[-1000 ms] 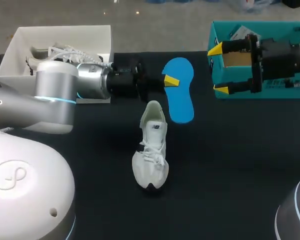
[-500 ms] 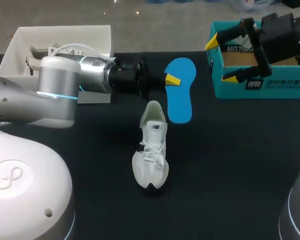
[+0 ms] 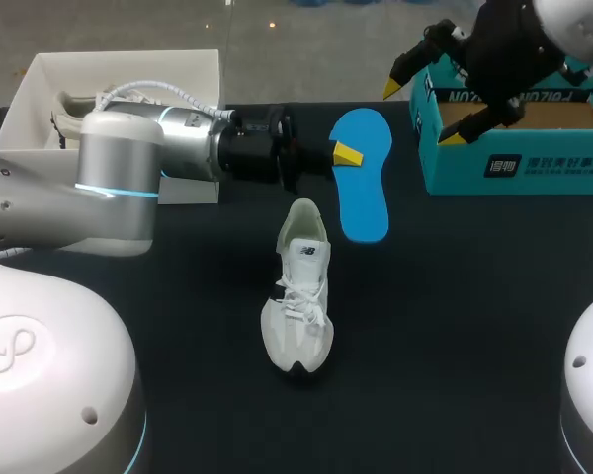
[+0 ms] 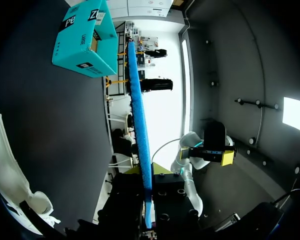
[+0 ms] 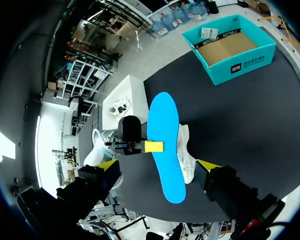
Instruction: Take the shoe out of the shoebox, open the shoe tongue, remove and reinsert the insole, then place the shoe into the shoebox
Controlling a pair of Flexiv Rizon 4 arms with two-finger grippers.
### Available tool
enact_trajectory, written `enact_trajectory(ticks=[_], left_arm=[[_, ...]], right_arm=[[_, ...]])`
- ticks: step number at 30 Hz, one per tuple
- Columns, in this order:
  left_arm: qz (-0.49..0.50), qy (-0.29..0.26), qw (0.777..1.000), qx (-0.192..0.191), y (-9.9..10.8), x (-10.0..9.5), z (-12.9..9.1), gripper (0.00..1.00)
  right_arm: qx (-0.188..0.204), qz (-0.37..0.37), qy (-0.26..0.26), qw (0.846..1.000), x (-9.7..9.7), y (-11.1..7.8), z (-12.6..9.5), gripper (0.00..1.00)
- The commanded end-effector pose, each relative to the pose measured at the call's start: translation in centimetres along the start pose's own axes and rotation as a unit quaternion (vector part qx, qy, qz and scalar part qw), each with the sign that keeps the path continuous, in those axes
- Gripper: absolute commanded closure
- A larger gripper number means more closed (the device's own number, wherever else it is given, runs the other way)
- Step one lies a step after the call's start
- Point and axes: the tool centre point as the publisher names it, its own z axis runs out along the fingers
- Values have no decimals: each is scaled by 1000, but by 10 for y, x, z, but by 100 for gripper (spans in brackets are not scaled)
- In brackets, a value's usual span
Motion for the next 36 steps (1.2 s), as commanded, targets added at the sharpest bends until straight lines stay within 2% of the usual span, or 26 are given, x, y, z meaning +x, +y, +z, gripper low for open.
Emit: enact_trajectory(ticks=[1, 8, 14, 15, 18, 20, 23, 27, 36], left_arm=[[0, -5, 1000, 5, 4, 2, 0, 100], [-10, -7, 1000, 6, 3, -7, 1, 100], [-13, -10, 1000, 5, 3, -8, 2, 100], [-13, -10, 1000, 5, 4, -7, 2, 100], [-14, -5, 1000, 3, 5, -6, 2, 100], [-17, -1, 1000, 3, 5, -6, 2, 100], [-19, 0, 1000, 4, 7, -9, 2, 100], [-22, -2, 1000, 5, 9, -15, 4, 100], [-26, -13, 1000, 11, 14, -24, 5, 100]], right_arm=[[-53, 16, -144, 988, 8, -1, -10, 0], [-60, 19, -140, 988, 8, 1, -12, 0], [-60, 19, -140, 988, 8, 1, -12, 0], [-65, 6, -160, 985, 6, -4, -5, 0], [-48, -9, -148, 988, 3, -16, 9, 0], [-51, -37, -174, 983, 2, -21, 20, 0], [-33, -55, -168, 984, 3, -28, 29, 0], [-8, -76, -185, 980, 4, -33, 37, 0], [68, -67, -208, 973, 1, -31, 39, 0]])
